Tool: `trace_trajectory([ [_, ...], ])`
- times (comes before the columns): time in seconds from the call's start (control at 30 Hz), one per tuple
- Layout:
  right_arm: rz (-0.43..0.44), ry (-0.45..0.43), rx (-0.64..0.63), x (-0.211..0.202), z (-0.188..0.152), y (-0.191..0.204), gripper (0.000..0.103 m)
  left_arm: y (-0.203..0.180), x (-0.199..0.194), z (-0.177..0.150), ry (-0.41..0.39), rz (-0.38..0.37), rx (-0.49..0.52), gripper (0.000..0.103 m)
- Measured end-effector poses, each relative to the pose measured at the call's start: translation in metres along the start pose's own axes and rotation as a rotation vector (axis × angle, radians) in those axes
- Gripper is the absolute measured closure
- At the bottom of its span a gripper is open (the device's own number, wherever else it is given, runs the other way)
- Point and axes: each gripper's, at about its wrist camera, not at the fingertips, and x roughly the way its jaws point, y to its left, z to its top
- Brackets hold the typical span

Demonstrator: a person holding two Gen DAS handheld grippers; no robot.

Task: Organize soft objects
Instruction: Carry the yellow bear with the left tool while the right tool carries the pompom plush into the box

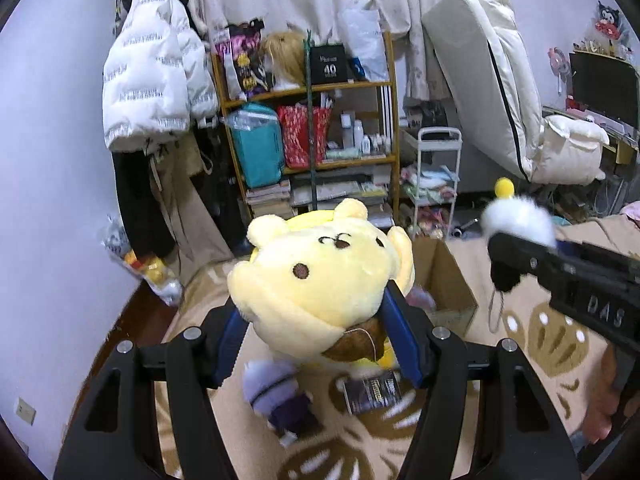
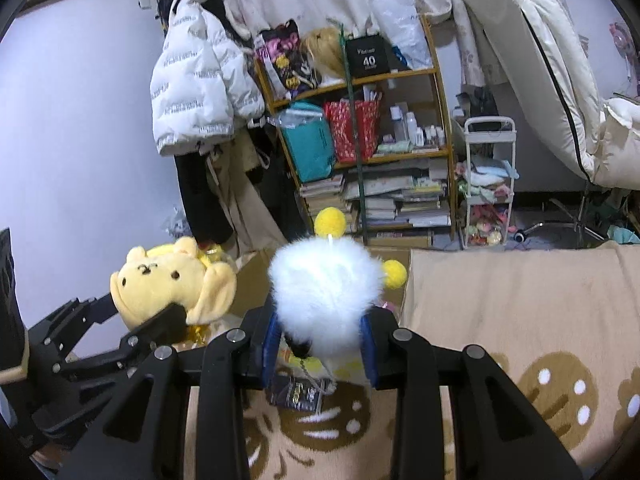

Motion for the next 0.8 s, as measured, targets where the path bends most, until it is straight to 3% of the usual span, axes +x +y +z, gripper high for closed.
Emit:
trace_trajectory([
  [0.27, 0.015, -0.038, -0.009, 0.024, 0.022, 0.0, 0.068, 0.013, 0.018, 0.023, -0.04, 0.006, -0.024, 0.039],
  [0.43, 0.002, -0.054, -0.028, 0.044, 0.025, 0.0, 0.066, 0.023, 0.038, 0.022, -0.016, -0.015, -0.05, 0.039],
  [0.8, -0.018, 0.103, -0.035, 0.09, 0.007, -0.011, 0.064, 0.03, 0.102, -0.008, 0.139, -0.045, -0.077, 0.036],
])
